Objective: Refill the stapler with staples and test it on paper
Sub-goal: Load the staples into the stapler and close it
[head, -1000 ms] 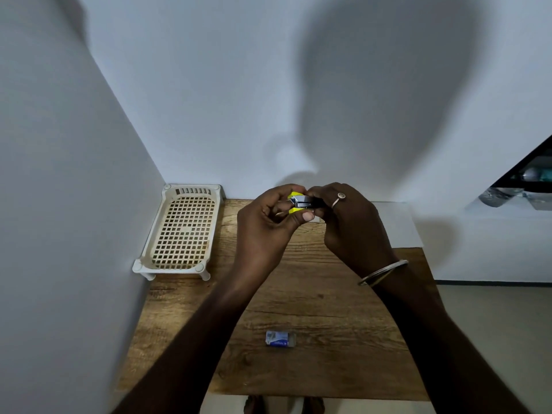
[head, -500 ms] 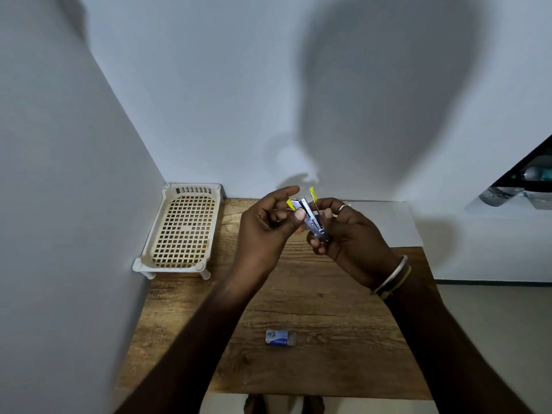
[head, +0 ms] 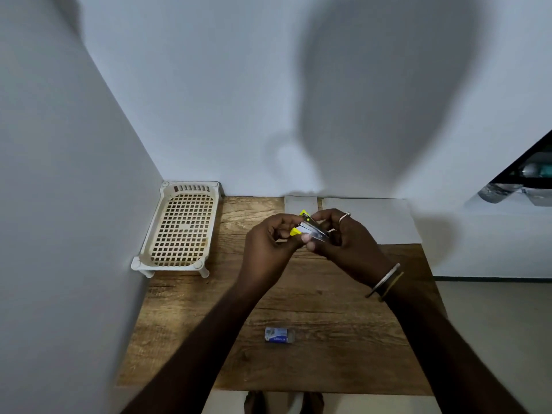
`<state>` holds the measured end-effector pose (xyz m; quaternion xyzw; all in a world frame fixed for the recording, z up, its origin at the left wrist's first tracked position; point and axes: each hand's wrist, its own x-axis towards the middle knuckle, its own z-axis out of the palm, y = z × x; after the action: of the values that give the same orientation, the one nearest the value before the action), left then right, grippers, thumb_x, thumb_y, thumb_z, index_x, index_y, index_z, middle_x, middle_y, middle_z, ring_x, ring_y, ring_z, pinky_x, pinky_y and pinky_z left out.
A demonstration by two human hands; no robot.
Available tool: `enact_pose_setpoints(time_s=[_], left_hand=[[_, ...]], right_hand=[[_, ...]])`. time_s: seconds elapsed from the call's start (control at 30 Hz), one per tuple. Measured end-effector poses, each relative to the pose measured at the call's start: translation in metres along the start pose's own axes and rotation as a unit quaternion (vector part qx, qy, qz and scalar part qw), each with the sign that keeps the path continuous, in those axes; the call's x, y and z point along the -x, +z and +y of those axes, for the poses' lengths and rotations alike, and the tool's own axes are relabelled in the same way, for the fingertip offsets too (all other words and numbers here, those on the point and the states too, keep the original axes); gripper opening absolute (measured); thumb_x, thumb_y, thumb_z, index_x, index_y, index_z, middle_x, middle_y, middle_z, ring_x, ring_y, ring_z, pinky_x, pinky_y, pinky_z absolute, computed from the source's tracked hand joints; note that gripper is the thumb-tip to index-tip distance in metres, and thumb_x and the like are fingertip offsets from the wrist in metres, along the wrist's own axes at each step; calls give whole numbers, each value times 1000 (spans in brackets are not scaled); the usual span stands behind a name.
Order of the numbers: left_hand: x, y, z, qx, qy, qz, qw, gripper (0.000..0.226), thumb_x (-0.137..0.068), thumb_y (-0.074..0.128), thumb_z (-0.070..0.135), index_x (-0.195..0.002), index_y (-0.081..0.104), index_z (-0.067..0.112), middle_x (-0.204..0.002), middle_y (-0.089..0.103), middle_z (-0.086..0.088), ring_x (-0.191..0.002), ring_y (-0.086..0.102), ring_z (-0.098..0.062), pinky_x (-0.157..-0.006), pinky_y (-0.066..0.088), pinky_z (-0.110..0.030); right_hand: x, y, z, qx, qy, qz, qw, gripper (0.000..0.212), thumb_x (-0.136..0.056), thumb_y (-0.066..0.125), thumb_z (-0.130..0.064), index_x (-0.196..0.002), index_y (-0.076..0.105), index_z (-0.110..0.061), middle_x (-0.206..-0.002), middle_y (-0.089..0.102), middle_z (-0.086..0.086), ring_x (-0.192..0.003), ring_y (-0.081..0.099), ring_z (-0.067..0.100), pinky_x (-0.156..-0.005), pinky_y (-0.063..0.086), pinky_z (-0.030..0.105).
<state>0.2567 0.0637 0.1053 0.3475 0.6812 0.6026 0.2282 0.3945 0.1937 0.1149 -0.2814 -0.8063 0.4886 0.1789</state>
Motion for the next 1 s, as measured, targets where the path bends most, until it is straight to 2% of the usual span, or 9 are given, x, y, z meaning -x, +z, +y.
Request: enact_pose_setpoints(time_s=[0.07,0.13,0.33,0.47,0.57,0.63,0.73,0.87,1.0], left_hand=[[9,6,-17,-7,1,-1,1000,27,-75,89,14,-99,76,16,-92,77,3,-84,71,-9,-74,58,-27],[20,12,-35,-37,8,-3,999,28,-73,90,15,-96,75,13,-94,75,2,-86,72,-10,-73,61,-29],[38,28,-82,-97,-12,-34,995,31,-70,91,21,-98,78,19,-97,71,8,-82,71,-4,-72,61,-32],[43,28,-108,-152,-30,-78,985,40,-73,91,31,-108,72,29,-105,69,15,-88,68,-1,-74,59,-26],[41,26,-125,-208,-40,-124,969,59,-72,91,33,-123,61,30,-116,69,14,-99,65,0,-81,55,-22],[38,26,-134,-253,-25,-171,952,68,-75,88,28,-135,58,26,-123,69,7,-107,66,-8,-91,52,-25],[37,29,-143,-307,-4,-212,928,63,-80,83,28,-138,60,20,-125,70,2,-115,64,-17,-98,44,-28],[36,34,-149,-342,4,-222,913,59,-79,81,33,-133,64,20,-119,69,0,-109,63,-21,-90,45,-30],[37,35,-152,-388,11,-230,892,58,-77,78,48,-130,64,31,-120,64,4,-108,58,-19,-89,48,-39]], right_hand=[[4,5,16,119,-36,17,992,36,-78,84,-35,-110,68,-29,-97,72,-10,-84,65,0,-71,45,8],[10,13,33,164,-43,1,986,35,-79,84,-34,-110,70,-26,-100,74,-7,-90,67,5,-75,45,10],[37,42,81,177,-3,11,984,39,-81,82,-34,-115,72,-20,-103,77,1,-94,71,16,-83,57,33],[42,52,105,185,34,0,982,42,-80,83,-33,-118,71,-16,-106,75,5,-97,69,21,-85,52,32],[45,54,119,212,52,-22,976,43,-79,81,-20,-120,70,-15,-113,73,7,-105,68,26,-91,49,32],[46,56,126,230,53,-32,971,42,-79,79,-18,-120,70,-15,-113,71,7,-105,68,28,-90,51,35],[48,59,134,275,42,-50,959,38,-82,76,-24,-119,71,-18,-110,67,6,-104,63,26,-86,50,36],[48,62,142,348,49,-68,934,40,-84,73,-35,-122,70,-26,-109,63,5,-104,57,28,-82,48,38],[51,64,151,361,55,-78,928,36,-85,72,-32,-121,71,-29,-109,62,3,-105,56,27,-81,46,37]])
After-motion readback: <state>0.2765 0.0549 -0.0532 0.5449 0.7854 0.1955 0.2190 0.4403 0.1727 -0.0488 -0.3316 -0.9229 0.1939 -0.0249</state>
